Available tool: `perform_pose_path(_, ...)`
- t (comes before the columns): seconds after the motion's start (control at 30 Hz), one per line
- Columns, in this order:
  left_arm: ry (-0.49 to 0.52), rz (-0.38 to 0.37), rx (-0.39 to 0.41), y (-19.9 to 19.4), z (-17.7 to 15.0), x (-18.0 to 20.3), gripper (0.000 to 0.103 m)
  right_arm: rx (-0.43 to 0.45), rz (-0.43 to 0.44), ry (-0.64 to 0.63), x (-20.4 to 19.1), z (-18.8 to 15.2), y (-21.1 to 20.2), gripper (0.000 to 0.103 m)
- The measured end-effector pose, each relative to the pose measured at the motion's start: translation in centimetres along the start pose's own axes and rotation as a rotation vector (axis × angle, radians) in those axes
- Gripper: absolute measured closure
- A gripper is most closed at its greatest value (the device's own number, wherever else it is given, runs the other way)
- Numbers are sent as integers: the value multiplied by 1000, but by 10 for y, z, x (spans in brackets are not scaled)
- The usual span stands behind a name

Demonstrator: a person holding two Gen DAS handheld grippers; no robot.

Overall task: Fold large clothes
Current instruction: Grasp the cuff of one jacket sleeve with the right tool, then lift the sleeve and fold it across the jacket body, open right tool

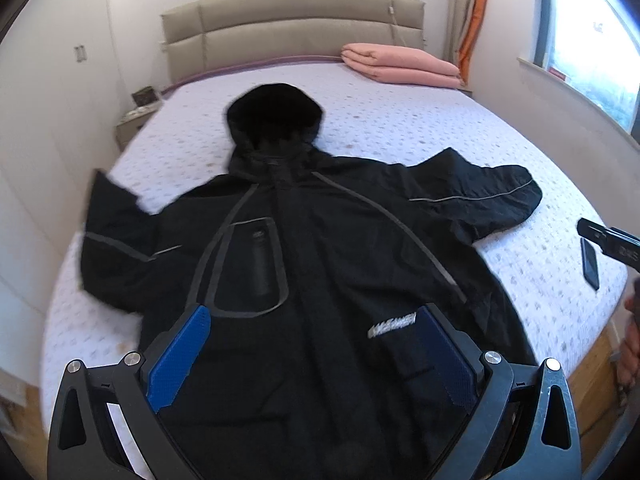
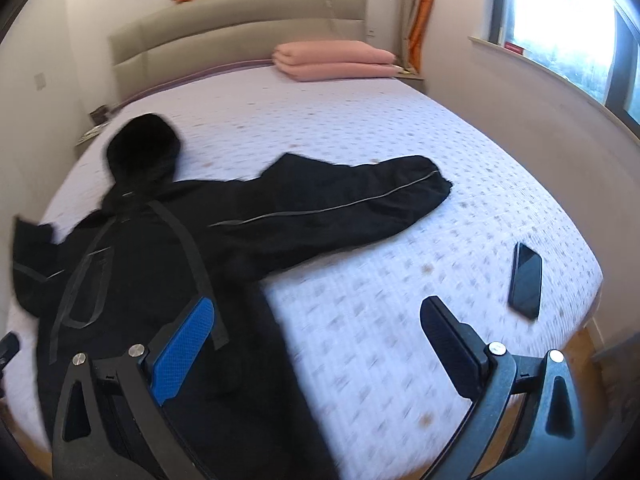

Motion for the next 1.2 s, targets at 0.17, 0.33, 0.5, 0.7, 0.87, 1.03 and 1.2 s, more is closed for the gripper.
perform_pose_path(0.17, 33, -54, 11, 63, 26, 32, 1, -18, -18, 43, 60, 41, 96, 1)
perform_pose_path(0.33, 93, -81, 15, 121, 49, 64, 1, -96, -24, 182, 127, 79, 202, 10)
perform_pose_path(0.5, 114, -103, 2, 159, 56, 84, 1, -155, -20, 355, 184, 101, 282, 11)
perform_pose_path(0.7, 124, -132, -21, 194, 57, 107, 1, -192, -45, 442, 216, 115, 337, 11)
perform_pose_path(0.87, 138, -167, -25, 209, 58, 127, 1, -240, 43, 539, 225, 115, 376, 39)
perform_pose_path(1.03, 180, -207, -31, 223, 64, 154, 1, -192, 1, 422, 210, 122, 365, 84)
perform_pose_path(1.2, 222, -297, -24, 235, 75, 185, 1, -18, -87, 307, 212, 132, 285, 88)
Point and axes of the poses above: each gripper's, at about its wrist camera, not at the fingertips, and y roughly the way its jaws point, x to its right, z to its top, the point moved 7 cm from there along y, roughly the way its jaws point, and after that the axes turned 5 degrees about -z, right-handed, at the moved point
